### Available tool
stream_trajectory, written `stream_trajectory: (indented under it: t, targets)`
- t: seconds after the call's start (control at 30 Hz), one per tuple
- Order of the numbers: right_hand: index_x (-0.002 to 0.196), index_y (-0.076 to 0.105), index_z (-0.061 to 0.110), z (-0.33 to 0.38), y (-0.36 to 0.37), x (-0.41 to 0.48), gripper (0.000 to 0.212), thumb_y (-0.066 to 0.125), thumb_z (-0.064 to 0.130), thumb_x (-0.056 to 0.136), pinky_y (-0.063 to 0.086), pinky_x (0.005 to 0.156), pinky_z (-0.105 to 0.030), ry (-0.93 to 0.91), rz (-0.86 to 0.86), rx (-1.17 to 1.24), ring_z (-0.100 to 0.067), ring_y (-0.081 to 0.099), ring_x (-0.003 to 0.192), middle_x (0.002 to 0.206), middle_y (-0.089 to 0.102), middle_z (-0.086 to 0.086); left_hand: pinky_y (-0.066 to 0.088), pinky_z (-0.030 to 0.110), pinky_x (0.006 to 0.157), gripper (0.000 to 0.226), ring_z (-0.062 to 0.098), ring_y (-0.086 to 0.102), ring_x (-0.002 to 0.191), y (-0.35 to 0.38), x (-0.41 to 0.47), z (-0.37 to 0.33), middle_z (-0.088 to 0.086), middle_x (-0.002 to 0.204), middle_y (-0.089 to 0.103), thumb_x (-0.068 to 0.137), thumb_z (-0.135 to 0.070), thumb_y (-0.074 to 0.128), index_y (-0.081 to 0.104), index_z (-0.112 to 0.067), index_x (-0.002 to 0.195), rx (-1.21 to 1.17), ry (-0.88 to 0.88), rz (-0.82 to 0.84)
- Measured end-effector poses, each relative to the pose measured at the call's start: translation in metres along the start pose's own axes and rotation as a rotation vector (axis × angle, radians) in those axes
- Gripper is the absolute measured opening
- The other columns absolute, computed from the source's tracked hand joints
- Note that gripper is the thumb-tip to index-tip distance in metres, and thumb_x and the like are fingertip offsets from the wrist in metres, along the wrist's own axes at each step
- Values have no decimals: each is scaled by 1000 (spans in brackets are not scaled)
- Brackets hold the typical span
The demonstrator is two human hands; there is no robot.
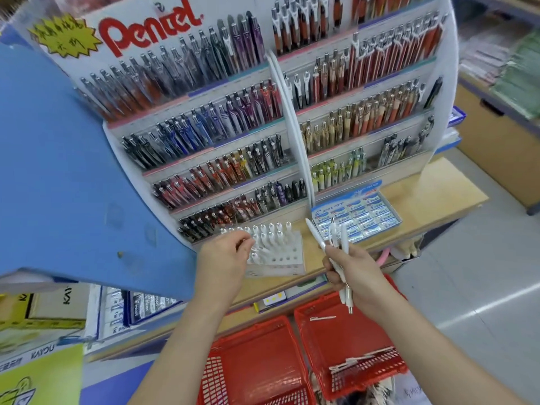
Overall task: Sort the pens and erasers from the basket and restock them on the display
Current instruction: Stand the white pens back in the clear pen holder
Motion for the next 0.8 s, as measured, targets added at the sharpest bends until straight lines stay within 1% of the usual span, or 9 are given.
stream_trajectory:
  t: [0.1, 0.17, 0.27, 0.4, 0.57, 0.67, 0.8]
  targets:
    - [89, 52, 5, 2, 0, -2, 10, 50, 12, 96, 29, 39, -23, 30, 21, 23, -13, 39, 43, 64, 48, -7, 40, 27, 58, 14, 12, 54, 60, 11, 5, 1, -5, 64, 62, 89, -23, 63, 70, -16, 79, 128, 74, 25]
    - [98, 54, 4, 3, -1, -3, 8, 50, 11, 96, 29, 40, -23, 46, 38, 32, -12, 38, 44, 64, 48, -7, 42, 30, 62, 14, 16, 56, 64, 18, 7, 2, -1, 69, 65, 90, -22, 62, 70, -13, 81, 169, 106, 54]
    - [106, 56, 1, 3, -2, -5, 16, 50, 12, 96, 29, 42, -24, 42, 54, 27, -12, 37, 45, 64, 48, -6, 45, 32, 66, 14, 18, 58, 70, 28, 10, 4, 2, 75, 66, 89, -21, 63, 71, -11, 84, 203, 132, 97]
    - [95, 54, 5, 4, -4, -7, 8, 52, 12, 95, 29, 43, -24, 21, 71, 30, -13, 38, 46, 67, 48, -8, 45, 33, 69, 14, 19, 59, 75, 33, 14, 5, 3, 79, 66, 89, -21, 63, 72, -11, 84, 233, 134, 115]
    - [96, 56, 5, 2, -6, -7, 9, 58, 13, 93, 30, 43, -24, 18, 85, 83, -13, 38, 46, 65, 49, -6, 49, 38, 72, 15, 21, 62, 78, 35, 20, 3, 2, 79, 68, 86, -26, 66, 71, -13, 82, 283, 72, 116]
    - [91, 56, 8, 3, -5, -8, 8, 61, 14, 91, 30, 43, -23, 24, 97, 109, -13, 38, 47, 65, 49, -5, 47, 33, 71, 14, 19, 60, 80, 37, 20, 4, 1, 84, 66, 85, -28, 66, 73, -16, 85, 282, 46, 112]
    - [85, 57, 10, 5, -3, -10, 8, 64, 11, 87, 30, 45, -24, 22, 107, 110, -14, 40, 51, 65, 47, -3, 38, 29, 64, 15, 16, 56, 78, 41, 18, 4, -3, 84, 59, 86, -29, 65, 74, -17, 83, 283, 19, 101]
Point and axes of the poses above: each hand's wrist, its own x-axis towards the middle knuckle, its own y-axis out of the palm, z = x × y, the point moved 2 cm from there along x, towards the middle knuckle
